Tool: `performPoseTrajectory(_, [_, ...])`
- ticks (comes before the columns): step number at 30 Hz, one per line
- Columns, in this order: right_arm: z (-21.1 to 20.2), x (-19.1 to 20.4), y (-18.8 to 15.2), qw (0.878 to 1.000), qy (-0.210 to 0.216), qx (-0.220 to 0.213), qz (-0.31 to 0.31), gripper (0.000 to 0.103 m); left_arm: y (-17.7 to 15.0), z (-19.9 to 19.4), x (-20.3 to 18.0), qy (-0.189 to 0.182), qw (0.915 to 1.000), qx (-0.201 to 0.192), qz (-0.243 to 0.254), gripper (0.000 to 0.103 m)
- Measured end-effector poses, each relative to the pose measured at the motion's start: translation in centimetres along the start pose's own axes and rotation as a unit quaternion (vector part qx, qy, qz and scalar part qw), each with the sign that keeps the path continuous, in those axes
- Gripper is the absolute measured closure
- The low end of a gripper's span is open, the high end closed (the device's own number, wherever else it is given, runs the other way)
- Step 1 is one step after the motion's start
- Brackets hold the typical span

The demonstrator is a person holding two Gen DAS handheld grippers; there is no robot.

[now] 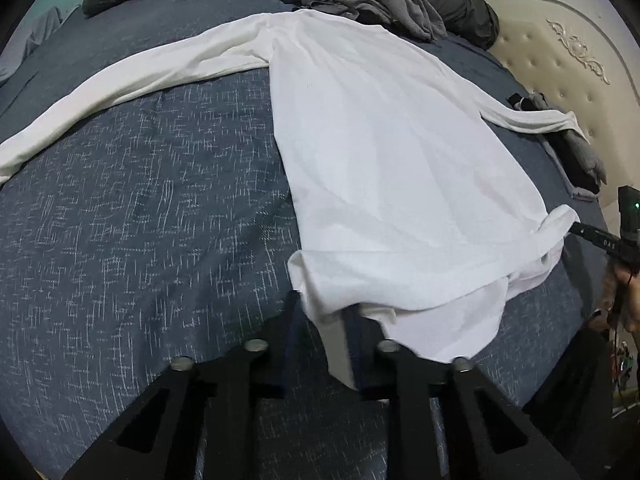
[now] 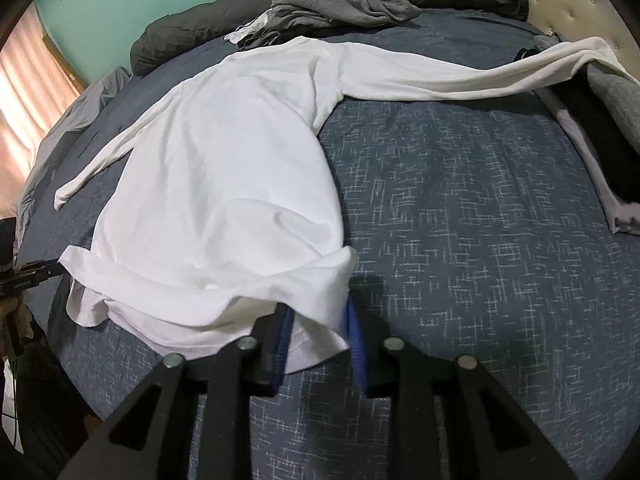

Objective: Fold clothes

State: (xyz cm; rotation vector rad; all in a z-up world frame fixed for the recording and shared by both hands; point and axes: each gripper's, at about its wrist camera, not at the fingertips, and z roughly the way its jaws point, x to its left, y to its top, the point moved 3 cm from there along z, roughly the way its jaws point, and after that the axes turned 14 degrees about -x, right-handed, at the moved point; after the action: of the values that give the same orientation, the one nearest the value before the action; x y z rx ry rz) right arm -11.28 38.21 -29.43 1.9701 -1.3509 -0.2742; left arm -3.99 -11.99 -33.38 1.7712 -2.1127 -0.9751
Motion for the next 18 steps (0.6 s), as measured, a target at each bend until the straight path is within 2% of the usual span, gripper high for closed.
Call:
performPoseTrajectory(2, [0.3, 0.1, 0.0, 1.0, 0.0, 0.005, -0.002, 0.089, 0.2, 0.2, 0.1, 0.001, 1.0, 0.002, 0.004, 0.097])
performPoseTrajectory(4, [0.4, 0.2, 0.1, 1.0, -0.004, 0.005, -0.007, 0.097, 0.5, 0.0, 0.1, 0.002, 1.0, 0.0, 0.009, 0.099])
performPoseTrajectory(6, [0.1, 0.2, 0.2, 1.0, -0.007, 0.002, -0.004, 0.1, 0.8, -0.4, 0.2, 0.002, 0.9999, -0.004, 0.012, 0.102])
performPoseTrajectory(11, [-1.0, 0.4, 0.9, 1.0, -0.01, -0.01, -0.005, 0.102, 1.9, -2.5, 0.1, 0.003, 0.9995, -0.022, 0.021, 0.102])
performPoseTrajectory(18, [-4.8, 2.1, 3.4, 0.999, 0.004, -0.047, -0.021, 0.102, 4.4, -6.4, -0.2, 0.009, 0.9976, -0.053, 0.044, 0.102])
